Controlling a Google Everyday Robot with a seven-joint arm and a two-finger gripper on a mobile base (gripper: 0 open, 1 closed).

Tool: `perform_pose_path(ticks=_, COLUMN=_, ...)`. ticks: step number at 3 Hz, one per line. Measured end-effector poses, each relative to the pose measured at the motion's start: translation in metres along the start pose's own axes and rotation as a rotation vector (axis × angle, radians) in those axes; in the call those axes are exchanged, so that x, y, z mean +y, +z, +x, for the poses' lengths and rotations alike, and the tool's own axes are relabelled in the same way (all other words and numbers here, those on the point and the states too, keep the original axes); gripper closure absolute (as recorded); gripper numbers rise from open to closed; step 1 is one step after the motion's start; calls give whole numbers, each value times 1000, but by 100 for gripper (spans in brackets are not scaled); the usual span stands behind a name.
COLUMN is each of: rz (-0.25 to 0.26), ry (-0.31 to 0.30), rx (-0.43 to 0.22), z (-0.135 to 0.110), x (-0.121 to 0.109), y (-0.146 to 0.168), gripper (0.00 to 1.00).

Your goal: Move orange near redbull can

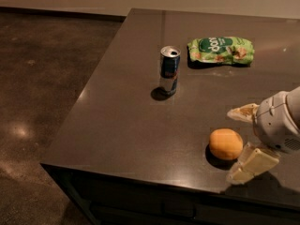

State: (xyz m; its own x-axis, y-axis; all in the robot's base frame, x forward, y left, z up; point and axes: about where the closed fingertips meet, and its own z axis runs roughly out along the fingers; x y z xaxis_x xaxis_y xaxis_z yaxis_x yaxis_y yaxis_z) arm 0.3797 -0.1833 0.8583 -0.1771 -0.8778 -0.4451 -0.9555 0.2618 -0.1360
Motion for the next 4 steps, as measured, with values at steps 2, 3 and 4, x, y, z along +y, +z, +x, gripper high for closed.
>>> perform_pose_path(ticks=2, rz=-11, ry=22, rx=-12, z=-7, x=-6, y=8, gripper=63)
perform_pose_path(ticks=3, rz=21, ry=49, rx=-18, z=-18, x=-23, y=4, gripper=86)
perform_pose_path(ticks=4, rz=84, ry=85, rx=-33, z=-38, x=-48, y=1, gripper=100)
